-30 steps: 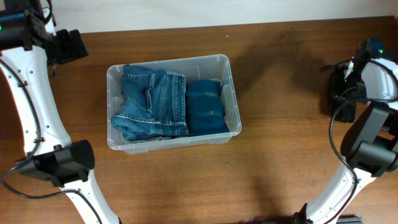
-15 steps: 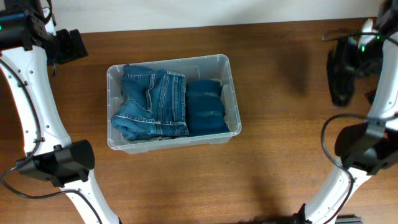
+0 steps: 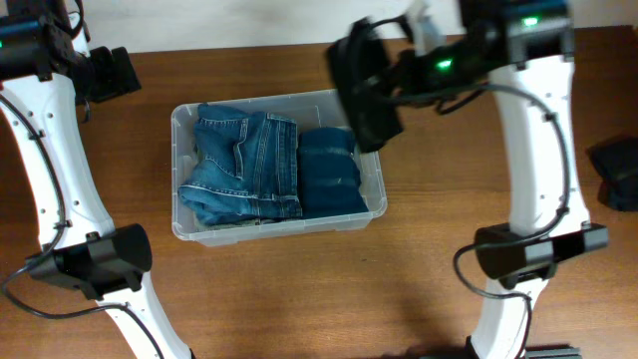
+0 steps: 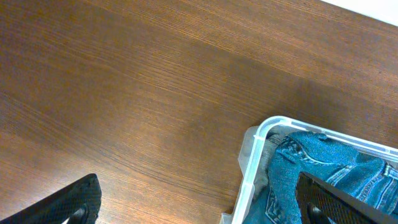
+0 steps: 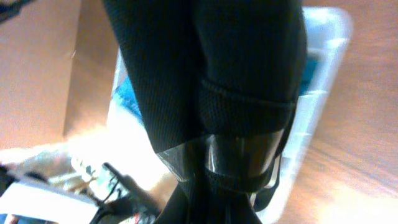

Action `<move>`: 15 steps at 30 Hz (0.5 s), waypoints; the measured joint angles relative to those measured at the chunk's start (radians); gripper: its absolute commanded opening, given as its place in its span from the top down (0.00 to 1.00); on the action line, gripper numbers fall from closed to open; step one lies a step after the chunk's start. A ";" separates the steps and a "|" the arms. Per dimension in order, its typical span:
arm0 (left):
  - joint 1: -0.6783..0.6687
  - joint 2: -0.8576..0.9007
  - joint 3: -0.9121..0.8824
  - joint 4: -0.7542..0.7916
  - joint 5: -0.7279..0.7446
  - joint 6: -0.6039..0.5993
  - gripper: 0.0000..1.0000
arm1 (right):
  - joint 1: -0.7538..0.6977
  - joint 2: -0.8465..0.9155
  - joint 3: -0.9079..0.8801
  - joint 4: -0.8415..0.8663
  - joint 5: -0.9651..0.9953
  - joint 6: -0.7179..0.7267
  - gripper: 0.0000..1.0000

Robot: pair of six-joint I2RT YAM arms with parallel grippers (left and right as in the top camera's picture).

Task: Pack container
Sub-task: 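Carry the black item with the right gripper over the bin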

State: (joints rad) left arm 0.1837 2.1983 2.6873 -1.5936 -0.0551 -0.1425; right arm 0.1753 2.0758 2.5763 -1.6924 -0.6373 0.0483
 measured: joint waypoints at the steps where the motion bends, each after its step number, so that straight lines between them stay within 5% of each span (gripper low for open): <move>1: 0.000 0.000 0.000 0.000 0.000 0.000 0.01 | 0.026 0.000 0.000 0.000 0.017 0.024 0.96; 15: 0.000 0.000 0.000 -0.013 0.000 0.000 0.01 | 0.467 0.008 0.000 0.000 0.850 0.422 0.96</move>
State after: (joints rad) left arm 0.1837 2.1983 2.6873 -1.6066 -0.0547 -0.1425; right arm 0.6422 2.0838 2.5763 -1.6928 0.2123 0.4706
